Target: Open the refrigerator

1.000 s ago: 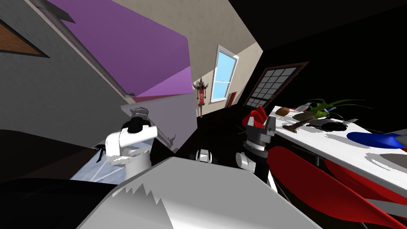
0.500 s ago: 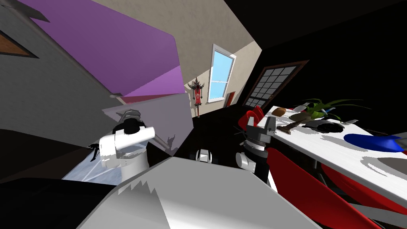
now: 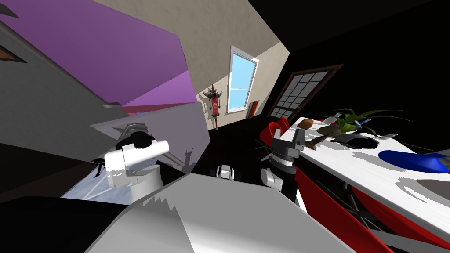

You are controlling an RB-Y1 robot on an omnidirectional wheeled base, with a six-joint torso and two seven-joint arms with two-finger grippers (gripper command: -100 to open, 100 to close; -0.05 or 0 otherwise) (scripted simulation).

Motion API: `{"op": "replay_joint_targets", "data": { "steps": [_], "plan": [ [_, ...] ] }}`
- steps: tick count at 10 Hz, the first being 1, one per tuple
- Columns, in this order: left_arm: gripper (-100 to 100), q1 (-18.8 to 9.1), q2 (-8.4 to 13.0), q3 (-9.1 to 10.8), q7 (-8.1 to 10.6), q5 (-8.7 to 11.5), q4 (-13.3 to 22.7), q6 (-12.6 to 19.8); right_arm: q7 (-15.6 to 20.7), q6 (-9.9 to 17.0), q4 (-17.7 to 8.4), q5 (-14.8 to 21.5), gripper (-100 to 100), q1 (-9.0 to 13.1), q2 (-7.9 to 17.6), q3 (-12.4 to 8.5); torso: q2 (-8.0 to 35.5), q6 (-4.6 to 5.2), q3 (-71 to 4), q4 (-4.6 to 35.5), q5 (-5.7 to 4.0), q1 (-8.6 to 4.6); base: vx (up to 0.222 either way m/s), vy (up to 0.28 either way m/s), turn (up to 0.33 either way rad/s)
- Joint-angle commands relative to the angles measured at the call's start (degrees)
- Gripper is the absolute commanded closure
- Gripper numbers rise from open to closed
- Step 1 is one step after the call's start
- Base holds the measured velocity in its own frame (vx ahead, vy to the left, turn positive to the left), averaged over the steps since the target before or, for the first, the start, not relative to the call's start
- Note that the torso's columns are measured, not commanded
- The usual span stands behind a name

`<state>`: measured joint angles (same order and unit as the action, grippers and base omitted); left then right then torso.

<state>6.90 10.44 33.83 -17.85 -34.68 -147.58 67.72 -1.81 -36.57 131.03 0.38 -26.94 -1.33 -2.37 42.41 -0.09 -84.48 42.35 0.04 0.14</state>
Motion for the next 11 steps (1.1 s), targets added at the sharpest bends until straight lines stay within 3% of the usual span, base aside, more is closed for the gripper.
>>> {"op": "replay_joint_targets", "data": {
  "steps": [1,3,11],
  "plan": [
    [100,0.4,-0.1,0.9,0.45,-1.2,-0.1,1.0,0.0,0.0,0.0,0.0,0,0.0,0.0,0.0,0.1,0.09,0.0,0.0,-0.02,0.28,0.099,-0.158,0.0],
    [100,0.7,-0.2,1.68,0.92,-2.4,-0.2,1.8,0.0,0.0,0.0,0.0,0,0.0,0.0,0.0,-0.3,-0.01,-0.1,-0.1,0.02,-0.28,0.15,-0.216,0.043],
    [100,2.4,-0.5,6.4,3.69,-9.4,-0.7,6.1,0.0,0.0,0.0,0.0,0,0.0,0.0,0.0,-0.4,0.26,-0.2,-0.2,0.04,-0.05,0.14,-0.233,0.016]
  ]
}}
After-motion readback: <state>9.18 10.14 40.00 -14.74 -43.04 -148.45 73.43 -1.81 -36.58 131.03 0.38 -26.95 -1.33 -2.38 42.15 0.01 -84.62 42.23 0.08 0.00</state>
